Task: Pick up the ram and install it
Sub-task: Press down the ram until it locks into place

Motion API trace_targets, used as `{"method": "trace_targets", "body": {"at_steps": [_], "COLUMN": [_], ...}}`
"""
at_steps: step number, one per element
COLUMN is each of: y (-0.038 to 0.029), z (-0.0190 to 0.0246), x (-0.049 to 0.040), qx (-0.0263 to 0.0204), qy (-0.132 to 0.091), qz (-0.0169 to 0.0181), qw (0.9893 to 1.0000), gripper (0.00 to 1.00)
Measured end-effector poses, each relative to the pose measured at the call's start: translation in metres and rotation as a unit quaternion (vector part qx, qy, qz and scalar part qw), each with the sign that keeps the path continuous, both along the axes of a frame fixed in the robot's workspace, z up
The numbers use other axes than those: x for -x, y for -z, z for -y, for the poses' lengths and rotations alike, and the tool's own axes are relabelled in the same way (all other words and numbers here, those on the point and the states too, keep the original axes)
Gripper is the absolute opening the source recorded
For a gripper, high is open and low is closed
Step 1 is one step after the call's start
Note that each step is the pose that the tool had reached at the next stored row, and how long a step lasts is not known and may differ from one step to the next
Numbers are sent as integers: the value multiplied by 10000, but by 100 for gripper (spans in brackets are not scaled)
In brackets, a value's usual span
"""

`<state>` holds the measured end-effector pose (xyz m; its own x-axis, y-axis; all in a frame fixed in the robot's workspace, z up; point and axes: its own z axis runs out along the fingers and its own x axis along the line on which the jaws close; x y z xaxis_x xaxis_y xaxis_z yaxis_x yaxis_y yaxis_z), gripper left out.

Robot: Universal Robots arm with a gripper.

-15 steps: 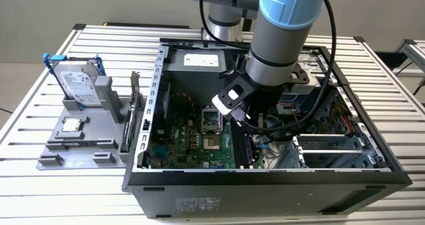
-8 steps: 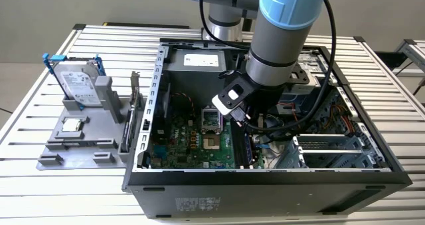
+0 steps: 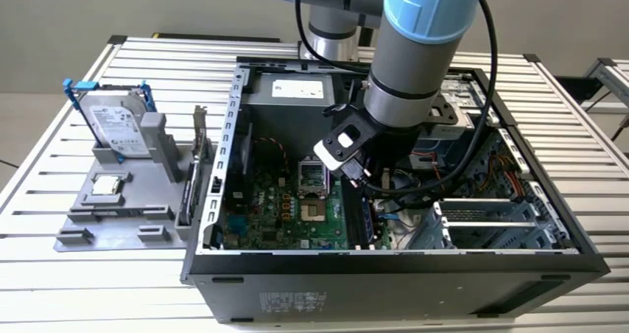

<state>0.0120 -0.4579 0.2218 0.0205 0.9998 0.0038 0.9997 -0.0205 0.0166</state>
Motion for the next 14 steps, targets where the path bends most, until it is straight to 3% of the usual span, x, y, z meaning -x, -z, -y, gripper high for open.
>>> {"method": "trace_targets", "body": {"at_steps": [14], "y": [18], "z": [0], "x": [0], "qx": [1], "qy": [0], "qz": [0], "qw": [10000], "gripper": [0]}}
